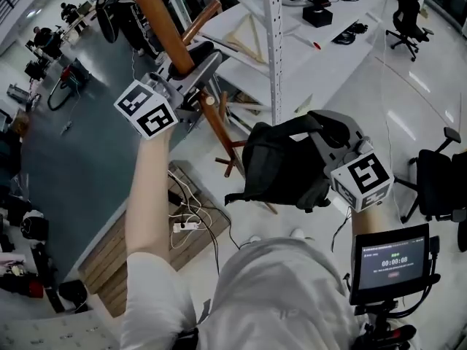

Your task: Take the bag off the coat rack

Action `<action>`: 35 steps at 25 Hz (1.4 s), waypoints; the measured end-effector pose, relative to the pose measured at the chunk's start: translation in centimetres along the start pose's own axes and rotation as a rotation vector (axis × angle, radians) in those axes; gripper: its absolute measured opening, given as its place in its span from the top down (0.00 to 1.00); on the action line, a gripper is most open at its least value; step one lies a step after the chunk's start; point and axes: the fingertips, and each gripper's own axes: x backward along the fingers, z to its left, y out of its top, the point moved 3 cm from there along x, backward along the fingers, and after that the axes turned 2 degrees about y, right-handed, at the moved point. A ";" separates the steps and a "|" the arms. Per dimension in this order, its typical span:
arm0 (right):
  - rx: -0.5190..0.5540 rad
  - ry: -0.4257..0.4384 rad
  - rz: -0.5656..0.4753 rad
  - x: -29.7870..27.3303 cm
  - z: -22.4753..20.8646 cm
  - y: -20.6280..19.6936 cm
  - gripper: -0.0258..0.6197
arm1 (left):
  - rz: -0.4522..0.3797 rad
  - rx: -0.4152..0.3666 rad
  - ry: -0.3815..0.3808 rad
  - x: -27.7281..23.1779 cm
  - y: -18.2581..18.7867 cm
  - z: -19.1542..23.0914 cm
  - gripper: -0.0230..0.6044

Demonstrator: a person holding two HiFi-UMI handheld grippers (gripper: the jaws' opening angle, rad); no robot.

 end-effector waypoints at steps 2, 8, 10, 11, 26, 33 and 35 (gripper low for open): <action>-0.009 -0.018 0.021 0.4 0.0 -0.9 0.90 | -0.017 0.035 0.031 0.4 -0.3 0.0 0.77; -0.059 -0.095 0.060 2.1 -0.9 -2.8 0.90 | -0.063 0.081 0.143 3.3 -0.9 0.3 0.50; -0.078 -0.123 0.070 2.8 -0.9 -3.3 0.90 | -0.082 0.090 0.190 5.4 -1.2 0.1 0.47; -0.084 -0.132 0.076 3.0 -0.9 -3.6 0.90 | -0.097 0.099 0.212 6.6 -1.3 -0.1 0.46; -0.088 -0.275 0.200 6.2 -2.6 -7.0 0.90 | 0.103 0.107 0.301 14.5 -14.6 -12.9 0.44; -0.087 -0.345 0.254 9.3 -2.2 -8.8 0.90 | 0.169 0.090 0.175 10.3 -17.1 -15.4 0.44; -0.096 -0.369 0.268 10.3 -2.1 -9.2 0.90 | 0.154 0.118 0.140 8.9 -17.2 -15.9 0.44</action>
